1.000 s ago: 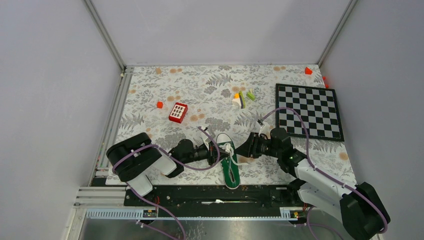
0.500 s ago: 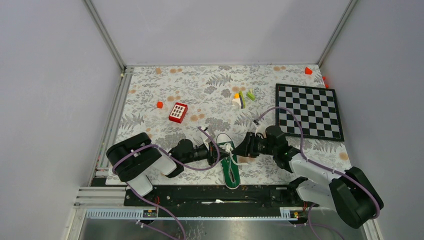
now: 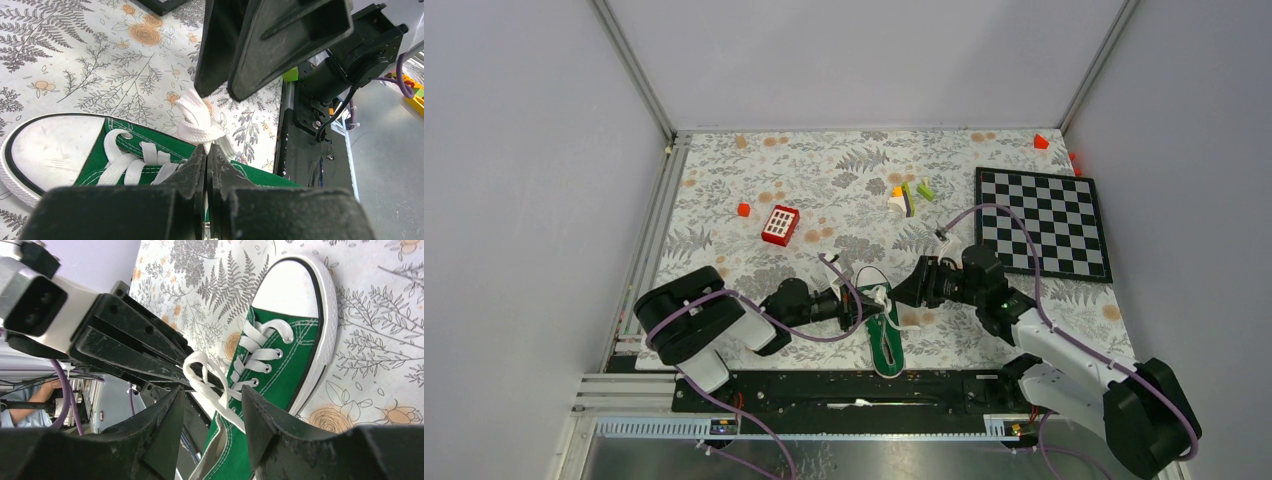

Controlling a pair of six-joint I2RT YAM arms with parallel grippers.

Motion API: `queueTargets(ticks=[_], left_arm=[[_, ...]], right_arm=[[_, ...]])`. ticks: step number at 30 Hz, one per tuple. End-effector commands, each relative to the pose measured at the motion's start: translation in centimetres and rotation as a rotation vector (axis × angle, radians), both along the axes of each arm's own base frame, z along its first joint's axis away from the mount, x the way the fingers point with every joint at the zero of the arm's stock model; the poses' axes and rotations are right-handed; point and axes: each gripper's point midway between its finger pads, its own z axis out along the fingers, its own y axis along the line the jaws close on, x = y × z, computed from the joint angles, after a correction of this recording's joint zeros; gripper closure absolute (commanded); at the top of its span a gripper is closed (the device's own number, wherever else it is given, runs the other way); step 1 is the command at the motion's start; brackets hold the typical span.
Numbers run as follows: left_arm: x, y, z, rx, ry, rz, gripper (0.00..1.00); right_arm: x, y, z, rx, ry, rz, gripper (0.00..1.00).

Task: Tie the shoes
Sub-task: Cross the shoelace with the shoelace.

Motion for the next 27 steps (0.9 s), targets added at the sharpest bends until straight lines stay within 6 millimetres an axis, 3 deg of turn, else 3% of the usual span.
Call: queueTargets(ticks=[1, 10, 18, 27], left_arm=[[-0.2, -0.2, 3.2, -0.093, -0.104, -0.031, 1.00], [-0.1, -0.7, 3.7, -0.103, -0.116, -0.041, 1.00], [-0.1, -1.1, 3.8, -0.107, -0.112, -0.054, 1.00], [-0.2, -1.3, 3.8, -0.109, -0.109, -0.060, 1.00]], right_arm=[[1.3, 0.0, 2.8, -0.003, -0.097, -0.016, 0.48], [1.8, 1.0, 4.0, 0.043, -0.094, 0.009, 0.46], [1.6, 1.2, 3.8, 0.052, -0.081, 0.024, 0.48], [0.0, 1.7, 3.2, 0.049, -0.066, 0.069, 0.50]])
